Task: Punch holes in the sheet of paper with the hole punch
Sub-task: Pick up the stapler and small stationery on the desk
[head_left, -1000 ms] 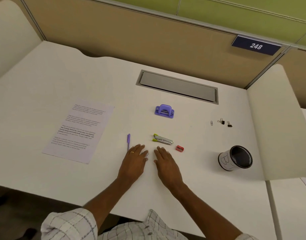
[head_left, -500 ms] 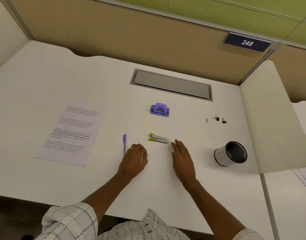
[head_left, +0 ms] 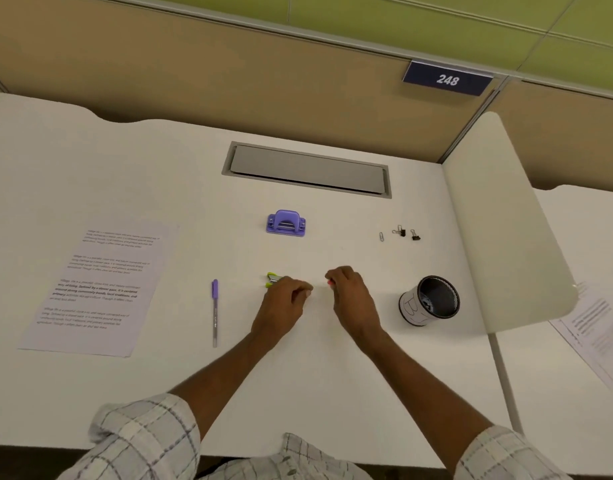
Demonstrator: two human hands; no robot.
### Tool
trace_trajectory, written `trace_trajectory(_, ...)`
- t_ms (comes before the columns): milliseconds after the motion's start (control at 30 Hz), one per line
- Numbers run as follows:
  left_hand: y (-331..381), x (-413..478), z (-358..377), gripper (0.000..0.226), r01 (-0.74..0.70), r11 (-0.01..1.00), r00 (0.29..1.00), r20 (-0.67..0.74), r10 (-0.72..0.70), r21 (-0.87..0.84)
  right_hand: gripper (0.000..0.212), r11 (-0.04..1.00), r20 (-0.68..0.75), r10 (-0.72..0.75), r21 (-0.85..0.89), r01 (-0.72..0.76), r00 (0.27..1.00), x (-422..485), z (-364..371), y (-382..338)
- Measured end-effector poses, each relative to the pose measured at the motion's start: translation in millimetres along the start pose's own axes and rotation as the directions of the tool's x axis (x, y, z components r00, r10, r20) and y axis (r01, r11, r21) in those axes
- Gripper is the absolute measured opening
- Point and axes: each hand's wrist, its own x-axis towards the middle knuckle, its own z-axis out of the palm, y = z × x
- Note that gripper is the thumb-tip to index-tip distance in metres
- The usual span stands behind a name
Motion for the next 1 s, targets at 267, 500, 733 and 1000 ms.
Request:
trace_trajectory(267,66,78,41,0.02,0.044,0.996,0.998,0.044,-0.041,-0.079,0.011,0.991,0.071,0.087,-0.106,-0.08,0.994,67,-77,67)
trace_trajectory(500,111,138,88,0.019,0.083,0.993,0.994,0.079,-0.076,-0.088,0.016,0.966,0.187,0.199,-0.201,-0.161,0.962,119,-116,143)
trace_trajectory(733,114,174,133,0.023,0.065,0.998,0.992,0.111,-0.062,-0.024,0.026,0.962,0.272,0.24,-0.197,-0.191,0.932,141,-104,189)
trace_trajectory(1000,115,193,157,0.033,0.072,0.997,0.981,0.183,-0.069,-0.011,0.035,0.957,0.276,0.281,-0.155,-0.246,0.919,149,-93,210)
